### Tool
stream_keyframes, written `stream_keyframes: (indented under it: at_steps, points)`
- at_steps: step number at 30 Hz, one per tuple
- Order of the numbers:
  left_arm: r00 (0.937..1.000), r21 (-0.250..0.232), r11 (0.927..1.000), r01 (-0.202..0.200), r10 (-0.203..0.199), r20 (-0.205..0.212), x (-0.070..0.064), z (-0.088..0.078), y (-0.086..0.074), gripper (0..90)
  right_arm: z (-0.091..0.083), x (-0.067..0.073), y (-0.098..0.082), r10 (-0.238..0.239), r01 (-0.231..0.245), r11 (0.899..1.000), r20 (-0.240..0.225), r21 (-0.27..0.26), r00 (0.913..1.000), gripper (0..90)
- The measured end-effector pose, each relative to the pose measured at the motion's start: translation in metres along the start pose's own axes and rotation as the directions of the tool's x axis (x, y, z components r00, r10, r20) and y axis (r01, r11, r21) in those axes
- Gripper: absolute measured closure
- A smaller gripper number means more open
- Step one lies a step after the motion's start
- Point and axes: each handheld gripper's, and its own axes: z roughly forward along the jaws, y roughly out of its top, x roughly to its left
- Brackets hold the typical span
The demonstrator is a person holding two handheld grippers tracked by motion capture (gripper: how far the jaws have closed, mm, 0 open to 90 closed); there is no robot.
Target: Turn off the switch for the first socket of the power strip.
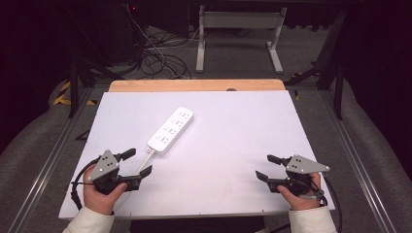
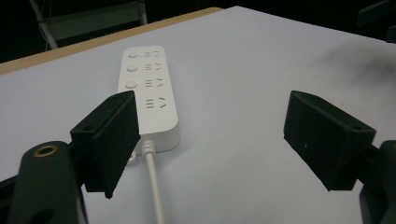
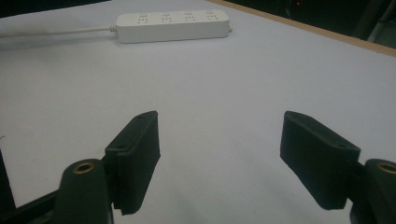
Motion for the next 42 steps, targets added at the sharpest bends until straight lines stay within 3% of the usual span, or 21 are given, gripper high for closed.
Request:
stream_keyframes:
  at_steps: [12,17,26,32,42]
  points:
    - [0.9995,0.007,0.9995,-0.031,0.031,-0.010,-0.003,-0.001,0.004,20.1,0.001,-0.001,-0.002,0.006,-0.006,1.000,-0.010,0.003,0.9999,29.8]
    - [1.0000,0.010,0.9999,0.005,-0.005,0.007,-0.003,-0.002,0.006,21.0,0.001,-0.001,-0.002,0.009,-0.009,1.000,-0.010,0.002,0.9999,29.8]
    - [0.9994,0.046,0.9989,-0.007,0.009,-0.034,-0.007,-0.001,0.016,25.8,0.002,0.000,-0.002,0.008,-0.008,1.000,-0.008,0.010,0.9999,29.9]
    - [1.0000,0.063,0.9979,-0.008,0.008,-0.001,-0.006,-0.002,0.026,33.3,0.003,0.001,-0.002,0.009,-0.008,1.000,-0.011,0.013,0.9999,29.9]
    - [0.9998,0.084,0.9963,-0.017,0.017,0.005,0.000,0.000,0.042,40.1,0.005,0.002,-0.002,0.009,-0.009,1.000,-0.014,0.018,0.9999,29.8]
